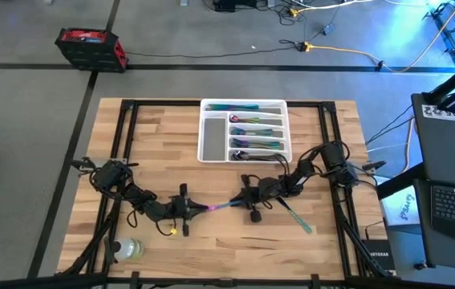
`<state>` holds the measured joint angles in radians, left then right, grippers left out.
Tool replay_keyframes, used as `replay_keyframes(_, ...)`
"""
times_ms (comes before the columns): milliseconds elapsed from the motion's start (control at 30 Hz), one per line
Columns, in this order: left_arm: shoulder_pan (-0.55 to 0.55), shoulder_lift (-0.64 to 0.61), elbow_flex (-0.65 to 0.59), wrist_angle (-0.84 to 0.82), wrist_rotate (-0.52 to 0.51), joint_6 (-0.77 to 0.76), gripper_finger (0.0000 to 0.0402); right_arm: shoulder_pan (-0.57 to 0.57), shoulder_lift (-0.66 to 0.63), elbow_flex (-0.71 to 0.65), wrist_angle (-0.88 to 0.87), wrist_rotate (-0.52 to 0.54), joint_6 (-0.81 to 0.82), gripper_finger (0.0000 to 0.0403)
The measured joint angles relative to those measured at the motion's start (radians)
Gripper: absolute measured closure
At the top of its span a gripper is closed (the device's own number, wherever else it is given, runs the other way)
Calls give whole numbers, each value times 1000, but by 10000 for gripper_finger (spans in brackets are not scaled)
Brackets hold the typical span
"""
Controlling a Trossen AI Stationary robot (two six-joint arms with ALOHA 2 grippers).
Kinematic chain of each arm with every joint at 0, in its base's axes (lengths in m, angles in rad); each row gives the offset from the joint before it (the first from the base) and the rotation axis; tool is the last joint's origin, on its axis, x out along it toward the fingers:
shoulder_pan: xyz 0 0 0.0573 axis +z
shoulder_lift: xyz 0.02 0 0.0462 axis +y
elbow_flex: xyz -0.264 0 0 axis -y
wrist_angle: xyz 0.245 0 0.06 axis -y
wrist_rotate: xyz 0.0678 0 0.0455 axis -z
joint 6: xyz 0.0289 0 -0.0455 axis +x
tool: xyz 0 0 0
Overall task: Sort silverware
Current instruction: Put the blue table knife into the tray organizer
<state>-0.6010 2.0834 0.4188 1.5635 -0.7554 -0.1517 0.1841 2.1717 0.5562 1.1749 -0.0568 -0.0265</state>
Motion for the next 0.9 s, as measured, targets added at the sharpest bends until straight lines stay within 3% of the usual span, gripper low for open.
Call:
replay_keyframes(367, -1, -126, 8, -21, -236, 243, 402, -2, -56, -9, 11, 22, 154, 364)
replay_keyframes(733, 8, -307, 10, -122, -411, 466, 402, -46, -365, -6, -273, 57, 97, 364)
replay_keyframes(900, 29, -334, 12, -120, -382, 496, 402, -164, -498, -5, -446, 57, 40, 364)
